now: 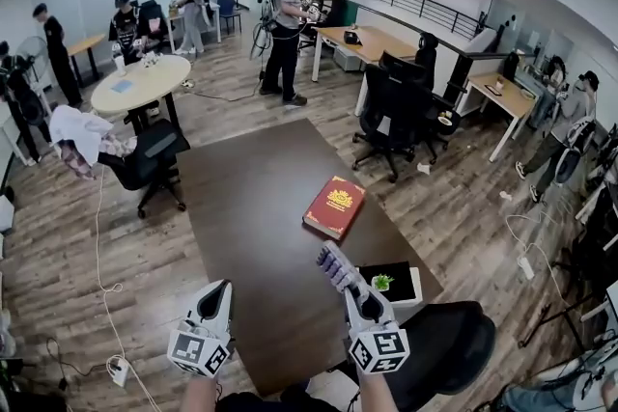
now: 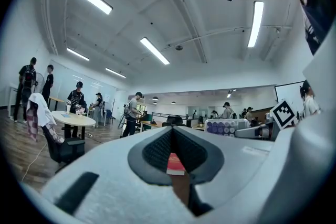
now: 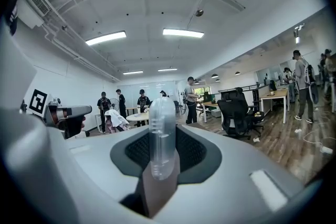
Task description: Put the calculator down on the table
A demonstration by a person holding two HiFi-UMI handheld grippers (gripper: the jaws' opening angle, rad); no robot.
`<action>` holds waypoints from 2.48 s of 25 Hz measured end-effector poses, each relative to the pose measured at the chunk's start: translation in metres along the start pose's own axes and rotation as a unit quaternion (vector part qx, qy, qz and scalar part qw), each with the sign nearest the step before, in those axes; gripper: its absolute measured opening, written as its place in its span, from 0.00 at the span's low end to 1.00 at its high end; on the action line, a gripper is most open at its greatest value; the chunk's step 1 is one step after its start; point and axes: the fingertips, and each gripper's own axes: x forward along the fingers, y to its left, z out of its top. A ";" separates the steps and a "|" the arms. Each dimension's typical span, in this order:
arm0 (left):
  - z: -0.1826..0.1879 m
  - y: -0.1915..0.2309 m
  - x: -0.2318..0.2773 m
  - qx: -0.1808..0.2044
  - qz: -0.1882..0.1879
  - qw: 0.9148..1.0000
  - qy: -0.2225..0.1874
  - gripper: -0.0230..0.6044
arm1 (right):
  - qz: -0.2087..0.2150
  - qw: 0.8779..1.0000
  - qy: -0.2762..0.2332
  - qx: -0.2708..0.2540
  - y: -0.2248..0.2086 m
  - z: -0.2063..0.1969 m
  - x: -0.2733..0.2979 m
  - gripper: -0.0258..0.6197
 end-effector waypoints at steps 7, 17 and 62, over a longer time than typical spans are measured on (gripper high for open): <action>-0.008 0.027 0.025 0.010 0.029 0.999 0.009 0.03 | 0.012 1.000 0.004 0.009 -0.015 0.005 0.049 0.22; -0.018 0.081 0.058 0.009 0.016 1.000 0.020 0.03 | -0.017 1.000 0.015 -0.012 -0.013 -0.006 0.108 0.22; -0.048 0.119 0.083 -0.030 -0.005 0.999 0.033 0.03 | -0.064 0.751 -0.094 0.651 -0.037 -0.173 0.177 0.22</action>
